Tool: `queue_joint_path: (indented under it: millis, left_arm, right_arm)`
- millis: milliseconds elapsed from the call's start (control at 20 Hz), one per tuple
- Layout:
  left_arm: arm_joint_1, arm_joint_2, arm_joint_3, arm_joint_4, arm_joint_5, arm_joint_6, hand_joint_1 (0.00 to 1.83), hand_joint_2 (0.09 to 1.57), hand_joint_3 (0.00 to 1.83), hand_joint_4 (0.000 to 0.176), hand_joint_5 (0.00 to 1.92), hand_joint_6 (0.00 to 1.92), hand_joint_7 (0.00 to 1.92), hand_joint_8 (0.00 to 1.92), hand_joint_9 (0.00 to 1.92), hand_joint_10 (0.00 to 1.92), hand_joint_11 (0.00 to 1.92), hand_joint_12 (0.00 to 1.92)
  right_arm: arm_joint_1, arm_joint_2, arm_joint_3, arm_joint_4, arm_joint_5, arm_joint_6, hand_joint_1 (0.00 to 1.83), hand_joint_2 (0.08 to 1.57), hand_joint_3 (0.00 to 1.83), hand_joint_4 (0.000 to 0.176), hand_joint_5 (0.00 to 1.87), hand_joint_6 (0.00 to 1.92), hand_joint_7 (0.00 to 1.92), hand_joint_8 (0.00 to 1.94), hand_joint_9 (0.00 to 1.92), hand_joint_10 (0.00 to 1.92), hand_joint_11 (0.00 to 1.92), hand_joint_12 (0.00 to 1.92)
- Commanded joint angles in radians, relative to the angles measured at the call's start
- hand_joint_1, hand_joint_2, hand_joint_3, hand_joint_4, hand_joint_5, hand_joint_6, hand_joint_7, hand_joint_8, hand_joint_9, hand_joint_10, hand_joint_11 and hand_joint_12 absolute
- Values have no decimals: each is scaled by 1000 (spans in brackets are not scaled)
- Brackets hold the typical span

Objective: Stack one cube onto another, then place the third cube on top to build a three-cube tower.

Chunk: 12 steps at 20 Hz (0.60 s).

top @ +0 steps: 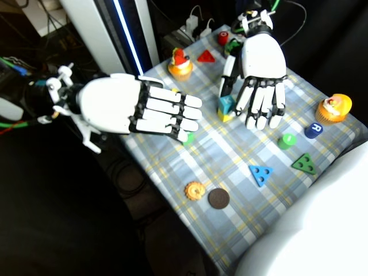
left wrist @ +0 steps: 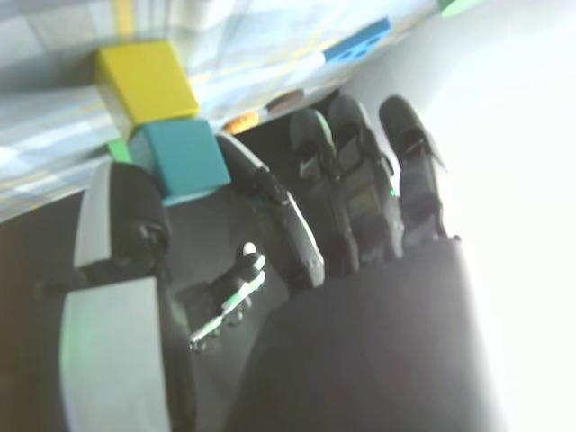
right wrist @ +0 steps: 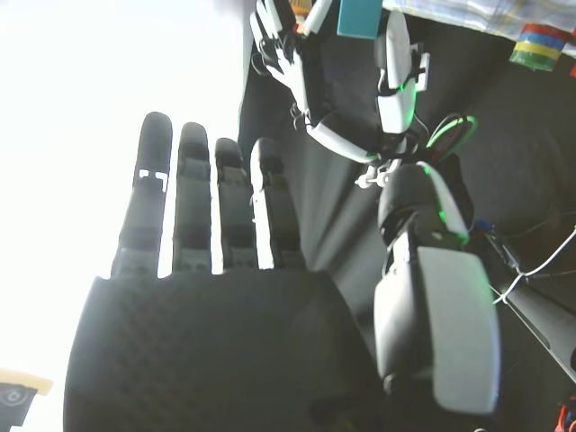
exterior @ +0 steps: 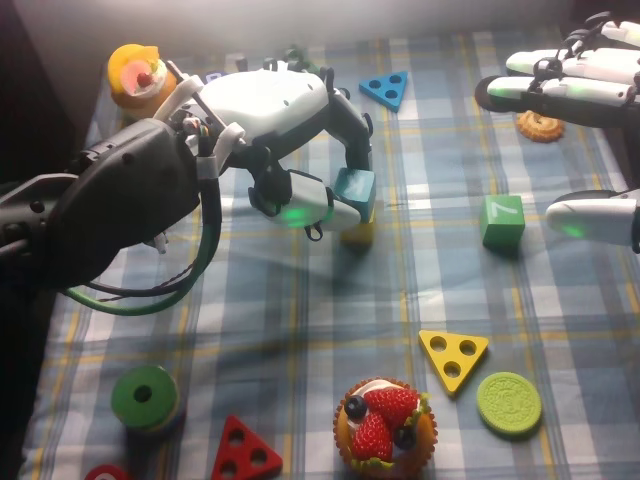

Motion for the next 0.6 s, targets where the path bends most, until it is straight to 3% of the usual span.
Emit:
queue_joint_path:
  millis: [0, 100, 150, 200, 250, 350, 400, 450, 550]
  left_arm:
    - [-16, -8, 5, 18, -75, 1, 1034, 1097, 0, 169, 1009, 925, 596, 2, 462, 2, 0, 609]
    - [-16, -11, 10, 17, -70, 1, 1029, 1099, 0, 175, 1002, 935, 588, 2, 451, 3, 0, 575]
    - [-16, -12, 11, 16, -68, 1, 1028, 1099, 1, 176, 999, 938, 604, 9, 467, 10, 2, 570]
    - [-16, -13, 12, 16, -68, 1, 1028, 1099, 1, 176, 999, 938, 604, 9, 467, 10, 2, 570]
    - [-16, -14, 13, 15, -68, 1, 1001, 1128, 3, 176, 935, 1040, 580, 2, 455, 1, 0, 595]
    - [-15, -14, 14, 15, -64, 1, 998, 1134, 0, 176, 927, 1053, 578, 0, 453, 0, 0, 640]
    - [-13, -14, 14, 15, -64, 1, 994, 1135, 1, 176, 921, 1061, 567, 0, 443, 0, 0, 676]
    - [-12, -14, 14, 13, -64, 1, 991, 1138, 1, 176, 914, 1073, 570, 1, 447, 1, 0, 706]
    - [-10, -14, 15, 11, -63, 1, 994, 1134, 0, 176, 923, 1059, 570, 0, 451, 2, 0, 723]
  right_arm:
    - [12, -3, 3, 25, 120, 6, 243, 1196, 0, 19, 260, 1, 216, 0, 272, 1, 0, 1060]
    - [12, -4, 4, 25, 119, 6, 253, 1196, 0, 22, 256, 0, 211, 0, 259, 0, 0, 1035]
    - [12, -4, 5, 25, 119, 6, 284, 1202, 1, 3, 262, 2, 215, 2, 257, 1, 0, 1024]
    - [12, -4, 5, 25, 119, 6, 284, 1202, 1, 3, 262, 2, 215, 2, 257, 1, 0, 1024]
    - [12, -4, 5, 25, 119, 6, 243, 1201, 0, 12, 260, 1, 223, 3, 271, 4, 0, 1071]
    - [12, -4, 6, 25, 118, 6, 217, 1202, 1, 17, 250, 0, 215, 1, 270, 3, 0, 1075]
    - [12, -4, 6, 25, 118, 6, 231, 1200, 0, 9, 256, 2, 215, 2, 271, 2, 0, 1071]
    - [12, -5, 6, 25, 117, 6, 225, 1193, 0, 30, 246, 1, 204, 3, 255, 3, 0, 1028]
    - [12, -5, 7, 25, 117, 6, 239, 1190, 0, 29, 245, 1, 198, 1, 250, 3, 0, 1018]
